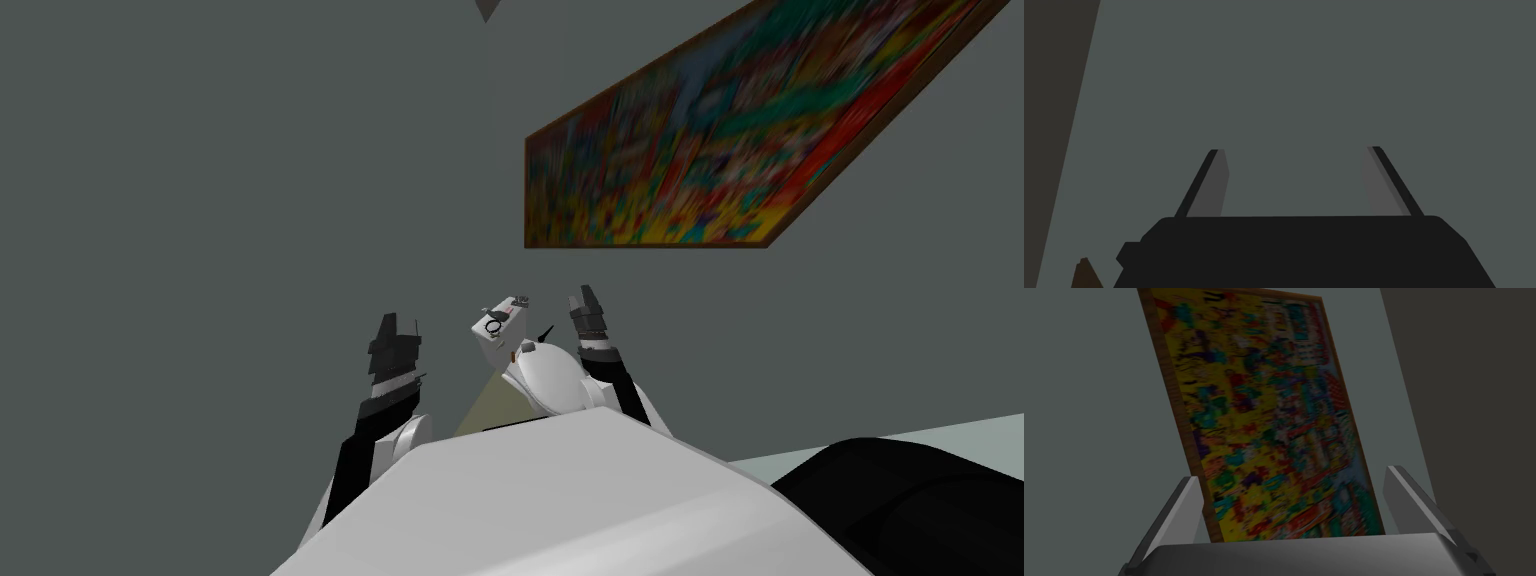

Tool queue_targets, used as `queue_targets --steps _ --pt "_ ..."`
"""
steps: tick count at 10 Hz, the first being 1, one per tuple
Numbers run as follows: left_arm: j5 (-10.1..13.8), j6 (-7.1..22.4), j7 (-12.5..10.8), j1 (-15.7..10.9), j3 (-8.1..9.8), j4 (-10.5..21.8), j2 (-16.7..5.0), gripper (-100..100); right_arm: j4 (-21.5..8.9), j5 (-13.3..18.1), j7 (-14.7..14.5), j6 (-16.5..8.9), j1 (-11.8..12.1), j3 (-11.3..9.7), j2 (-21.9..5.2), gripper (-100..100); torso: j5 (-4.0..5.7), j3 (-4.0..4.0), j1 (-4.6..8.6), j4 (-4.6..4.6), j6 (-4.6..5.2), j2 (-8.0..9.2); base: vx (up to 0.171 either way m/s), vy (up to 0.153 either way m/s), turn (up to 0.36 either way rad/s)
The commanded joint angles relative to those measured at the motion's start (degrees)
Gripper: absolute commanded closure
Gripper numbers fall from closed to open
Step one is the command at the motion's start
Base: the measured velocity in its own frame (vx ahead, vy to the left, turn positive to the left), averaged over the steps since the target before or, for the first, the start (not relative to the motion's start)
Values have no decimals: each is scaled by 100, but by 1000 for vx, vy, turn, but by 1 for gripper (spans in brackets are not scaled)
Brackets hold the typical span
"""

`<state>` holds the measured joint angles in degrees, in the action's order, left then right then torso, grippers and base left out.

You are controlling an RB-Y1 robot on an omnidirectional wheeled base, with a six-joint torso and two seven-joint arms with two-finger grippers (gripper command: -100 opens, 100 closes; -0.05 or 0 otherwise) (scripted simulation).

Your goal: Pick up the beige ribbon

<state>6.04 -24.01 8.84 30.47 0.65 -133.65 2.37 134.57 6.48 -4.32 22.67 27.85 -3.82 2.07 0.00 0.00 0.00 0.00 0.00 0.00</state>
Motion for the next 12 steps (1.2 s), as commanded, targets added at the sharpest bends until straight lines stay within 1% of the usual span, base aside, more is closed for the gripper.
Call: queue_targets --steps 1,2,4,5,6,7,10,11,12 --pt "-5 53 -4 -88 7 105 -230 -100 0 0 0 0 0 0 0 0 0 0 0 0 0 0 -15 -5 15" --pt "-10 108 -7 -179 13 210 -393 -100 0 0 0 0 0 0 0 0 0 2 0 1 0 4 -30 -7 20" --pt "-24 267 -16 -445 32 514 -702 -100 0 0 0 0 0 0 0 0 0 7 0 3 0 14 -49 -12 22" --pt "-24 267 -16 -445 32 514 -702 -100 0 0 0 0 -1 0 0 0 1 10 5 4 0 18 -38 -17 14" --pt "-33 371 -21 -618 43 686 -832 -100 0 0 0 0 0 0 0 0 1 9 5 4 0 15 -40 -13 28" --pt "-33 371 -21 -618 43 707 -832 -100 0 0 0 0 0 0 0 0 1 8 4 3 1 14 -29 -9 6" --pt "-66 763 -36 -1199 85 1295 -1121 -100 0 0 0 0 -1 0 0 0 1 9 7 4 1 16 -62 -27 33" --pt "-66 763 -36 -1267 85 1424 -1121 -100 0 0 0 0 -1 0 1 0 3 15 16 5 0 27 -74 -34 18" --pt "-78 919 -41 -1502 101 1677 -1186 -100 0 0 0 0 -1 0 0 0 3 15 13 6 1 25 -72 -20 23"
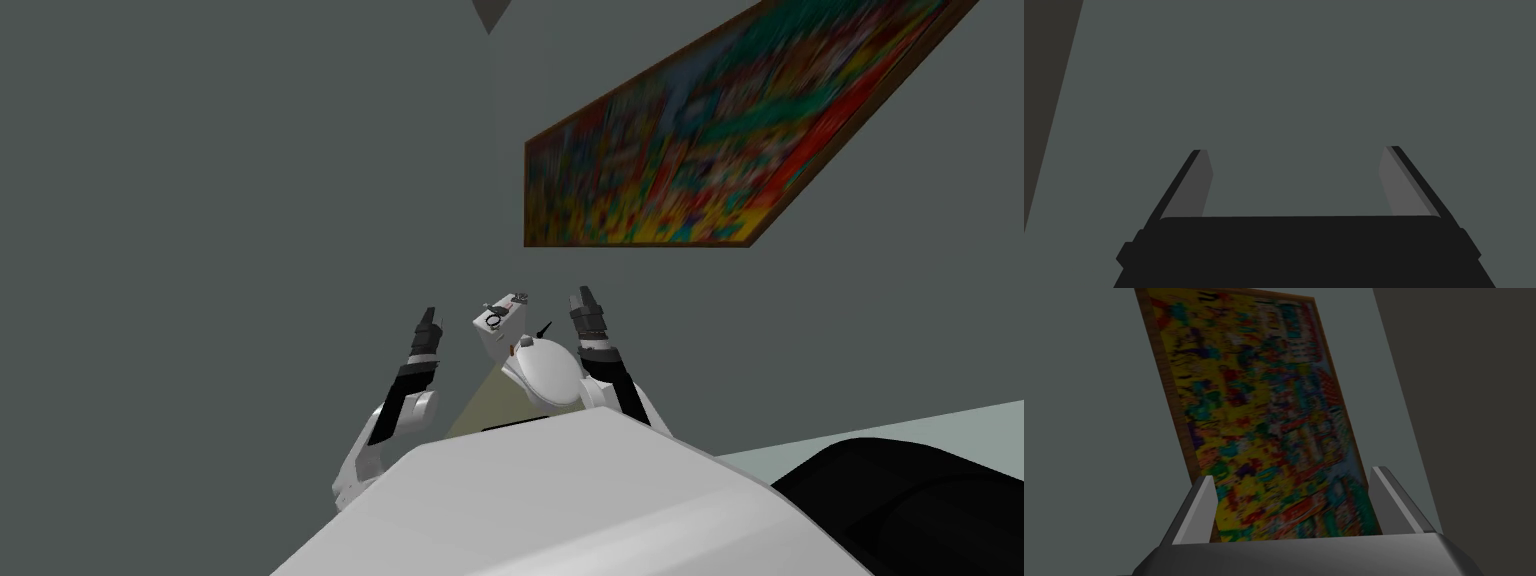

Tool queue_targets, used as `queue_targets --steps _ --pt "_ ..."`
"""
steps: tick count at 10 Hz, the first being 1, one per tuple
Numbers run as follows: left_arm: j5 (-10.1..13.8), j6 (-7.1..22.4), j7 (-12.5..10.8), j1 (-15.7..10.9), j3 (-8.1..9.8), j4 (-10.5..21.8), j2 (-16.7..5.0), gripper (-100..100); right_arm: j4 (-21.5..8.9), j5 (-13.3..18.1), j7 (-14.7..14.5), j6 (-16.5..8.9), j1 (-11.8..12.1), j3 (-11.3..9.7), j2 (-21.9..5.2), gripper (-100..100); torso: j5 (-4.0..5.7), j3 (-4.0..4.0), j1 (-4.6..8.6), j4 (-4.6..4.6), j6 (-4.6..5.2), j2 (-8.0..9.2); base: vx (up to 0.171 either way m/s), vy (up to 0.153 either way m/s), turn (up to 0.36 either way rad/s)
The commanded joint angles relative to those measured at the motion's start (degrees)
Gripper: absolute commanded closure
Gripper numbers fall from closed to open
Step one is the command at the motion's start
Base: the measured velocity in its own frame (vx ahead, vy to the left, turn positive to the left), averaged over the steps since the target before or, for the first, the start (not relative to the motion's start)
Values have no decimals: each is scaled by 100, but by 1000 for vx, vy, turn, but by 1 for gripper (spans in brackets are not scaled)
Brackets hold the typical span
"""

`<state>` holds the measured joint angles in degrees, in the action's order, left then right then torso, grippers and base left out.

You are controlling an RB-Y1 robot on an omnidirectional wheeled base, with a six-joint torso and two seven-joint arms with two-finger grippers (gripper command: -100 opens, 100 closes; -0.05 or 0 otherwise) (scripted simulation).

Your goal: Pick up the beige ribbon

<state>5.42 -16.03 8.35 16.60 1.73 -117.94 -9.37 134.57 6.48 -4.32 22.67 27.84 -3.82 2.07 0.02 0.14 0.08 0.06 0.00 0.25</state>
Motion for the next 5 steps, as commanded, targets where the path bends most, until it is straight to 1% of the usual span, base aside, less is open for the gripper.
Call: queue_targets --steps 1,2,3,4,5 --pt "-28 286 3 -286 9 286 -63 -100 0 0 0 0 0 0 0 0 0 0 0 0 0 0 -97 -21 52" --pt "-28 286 3 -401 9 426 -63 -100 0 0 0 0 0 0 0 0 0 3 -1 1 0 6 -66 -25 11" --pt "-41 461 -1 -631 25 672 -102 -100 0 0 0 0 0 0 0 0 0 0 2 0 0 -1 -65 -28 25" --pt "-41 461 -1 -682 25 735 -102 -100 0 0 0 0 0 0 0 0 1 -1 3 0 0 -2 -55 -30 12" --pt "-54 644 -5 -889 42 915 -131 -100 0 0 0 0 0 0 0 0 1 -2 5 -1 0 -5 -56 -30 27"
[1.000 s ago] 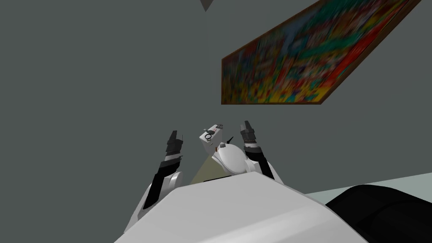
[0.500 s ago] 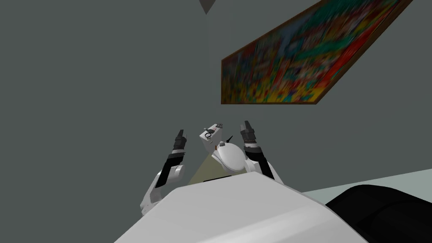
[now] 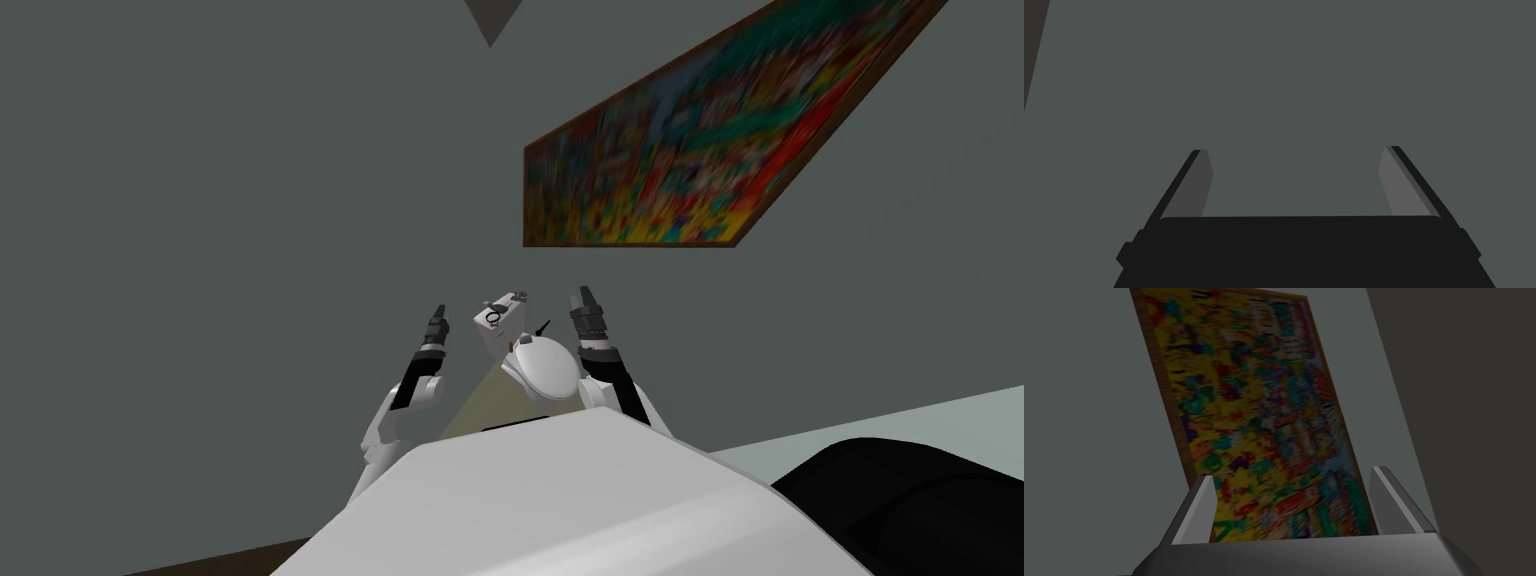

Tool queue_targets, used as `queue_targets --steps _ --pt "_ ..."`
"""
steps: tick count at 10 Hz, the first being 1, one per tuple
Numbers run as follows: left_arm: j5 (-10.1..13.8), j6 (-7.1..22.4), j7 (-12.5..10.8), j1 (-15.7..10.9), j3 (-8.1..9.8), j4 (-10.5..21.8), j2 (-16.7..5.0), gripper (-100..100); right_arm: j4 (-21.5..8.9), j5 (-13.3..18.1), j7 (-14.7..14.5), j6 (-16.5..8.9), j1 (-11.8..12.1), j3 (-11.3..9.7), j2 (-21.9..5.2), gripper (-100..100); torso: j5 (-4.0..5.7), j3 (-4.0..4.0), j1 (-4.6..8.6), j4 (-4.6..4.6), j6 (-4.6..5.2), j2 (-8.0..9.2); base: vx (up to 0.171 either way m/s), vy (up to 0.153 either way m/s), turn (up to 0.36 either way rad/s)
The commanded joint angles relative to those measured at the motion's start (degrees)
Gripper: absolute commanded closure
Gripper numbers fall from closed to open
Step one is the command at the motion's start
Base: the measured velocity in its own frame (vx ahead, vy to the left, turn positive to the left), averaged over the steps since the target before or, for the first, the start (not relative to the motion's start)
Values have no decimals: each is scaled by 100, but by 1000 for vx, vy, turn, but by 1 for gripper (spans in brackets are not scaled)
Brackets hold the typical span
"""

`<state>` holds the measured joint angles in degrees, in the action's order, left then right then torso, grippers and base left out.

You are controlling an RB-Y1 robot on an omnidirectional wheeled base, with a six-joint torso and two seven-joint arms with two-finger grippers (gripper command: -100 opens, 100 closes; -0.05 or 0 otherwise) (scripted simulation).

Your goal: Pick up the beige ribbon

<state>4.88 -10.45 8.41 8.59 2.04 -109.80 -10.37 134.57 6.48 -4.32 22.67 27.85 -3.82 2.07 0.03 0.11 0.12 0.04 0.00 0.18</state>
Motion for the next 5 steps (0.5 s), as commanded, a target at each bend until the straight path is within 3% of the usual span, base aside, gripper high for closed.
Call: queue_targets --steps 1,4,5 --pt "0 87 -11 -173 11 241 -32 -100 0 0 0 0 0 0 0 0 0 0 0 0 0 0 -55 -38 11" --pt "-26 472 -19 -726 45 832 -65 -100 0 0 0 0 0 0 0 0 0 3 1 1 -1 6 -78 -36 23" --pt "-26 472 -19 -781 45 915 -65 -100 0 0 0 0 0 0 0 0 0 5 -1 2 -1 9 -64 -28 16"
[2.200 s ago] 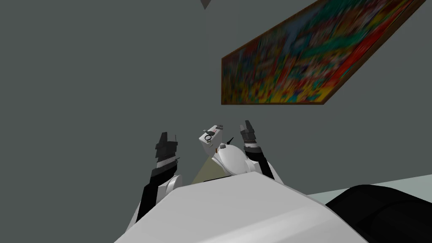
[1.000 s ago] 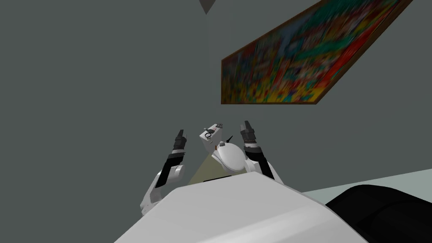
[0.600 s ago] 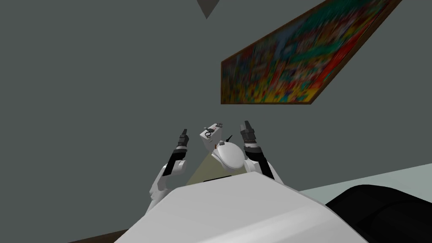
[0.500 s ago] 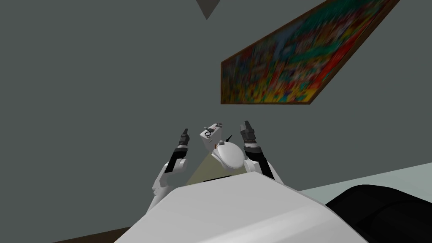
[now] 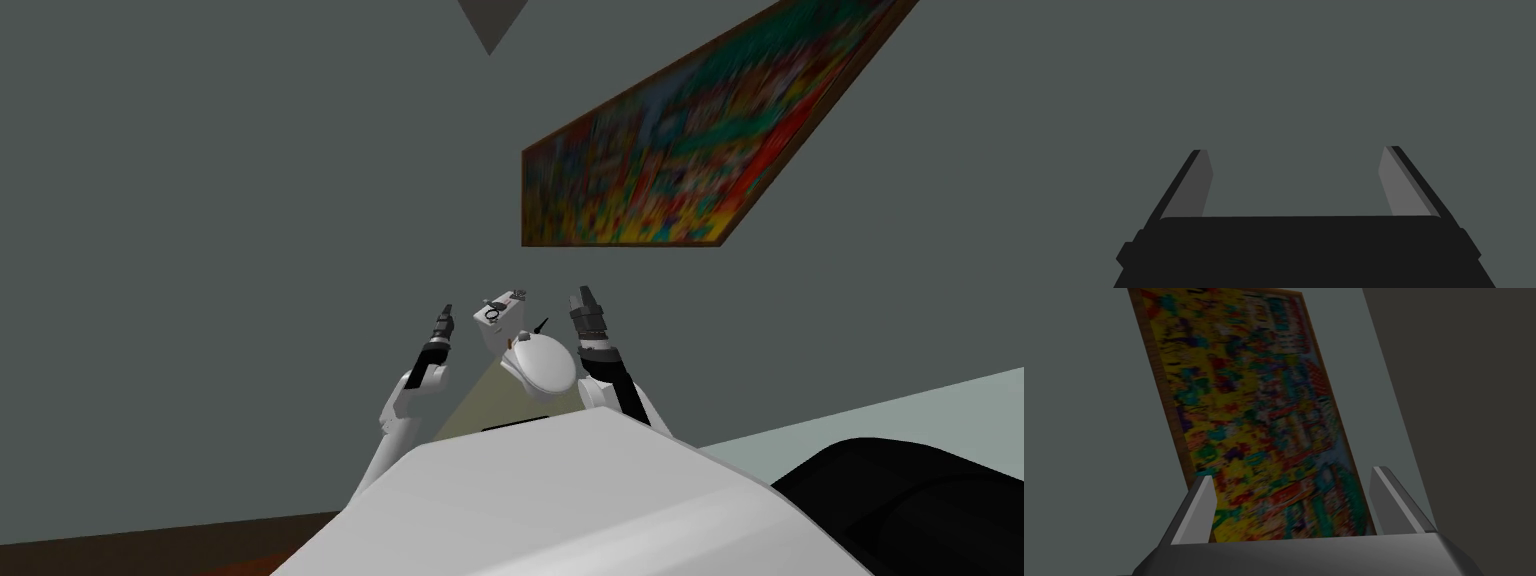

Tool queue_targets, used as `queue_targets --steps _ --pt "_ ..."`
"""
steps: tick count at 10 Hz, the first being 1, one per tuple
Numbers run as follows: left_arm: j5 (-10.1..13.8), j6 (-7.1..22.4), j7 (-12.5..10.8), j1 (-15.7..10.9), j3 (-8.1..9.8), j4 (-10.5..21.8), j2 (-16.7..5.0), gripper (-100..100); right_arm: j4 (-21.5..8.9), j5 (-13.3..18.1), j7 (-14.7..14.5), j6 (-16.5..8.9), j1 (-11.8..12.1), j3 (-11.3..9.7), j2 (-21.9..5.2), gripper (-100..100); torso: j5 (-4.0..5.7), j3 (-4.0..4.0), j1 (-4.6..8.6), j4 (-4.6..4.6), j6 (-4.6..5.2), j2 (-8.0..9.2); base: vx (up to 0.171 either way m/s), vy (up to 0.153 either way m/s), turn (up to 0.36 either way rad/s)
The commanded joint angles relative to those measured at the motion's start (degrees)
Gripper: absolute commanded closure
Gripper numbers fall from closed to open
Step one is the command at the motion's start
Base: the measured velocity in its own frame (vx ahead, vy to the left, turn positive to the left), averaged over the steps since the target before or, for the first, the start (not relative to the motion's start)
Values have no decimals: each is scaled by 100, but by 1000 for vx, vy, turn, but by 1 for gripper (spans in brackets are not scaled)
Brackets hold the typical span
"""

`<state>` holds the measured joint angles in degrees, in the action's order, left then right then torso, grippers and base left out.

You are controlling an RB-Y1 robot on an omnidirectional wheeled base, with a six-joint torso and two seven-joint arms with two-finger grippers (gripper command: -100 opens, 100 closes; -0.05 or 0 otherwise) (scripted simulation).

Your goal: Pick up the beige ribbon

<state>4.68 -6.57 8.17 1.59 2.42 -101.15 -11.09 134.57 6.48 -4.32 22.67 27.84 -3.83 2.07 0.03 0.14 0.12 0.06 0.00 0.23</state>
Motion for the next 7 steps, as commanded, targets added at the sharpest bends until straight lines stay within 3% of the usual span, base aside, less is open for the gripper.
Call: queue_targets --steps 1,4,7 --pt "-18 284 2 -286 24 286 0 -100 0 0 0 0 0 0 0 0 0 0 0 0 0 0 -57 -52 28" --pt "-31 488 -2 -710 41 755 -2 -100 0 0 0 0 0 0 0 0 1 -3 5 -1 0 -5 -53 -35 17" --pt "-54 903 -11 -1220 74 1262 7 -100 0 0 0 0 0 0 0 0 1 -4 2 -2 0 -8 -53 -35 22"
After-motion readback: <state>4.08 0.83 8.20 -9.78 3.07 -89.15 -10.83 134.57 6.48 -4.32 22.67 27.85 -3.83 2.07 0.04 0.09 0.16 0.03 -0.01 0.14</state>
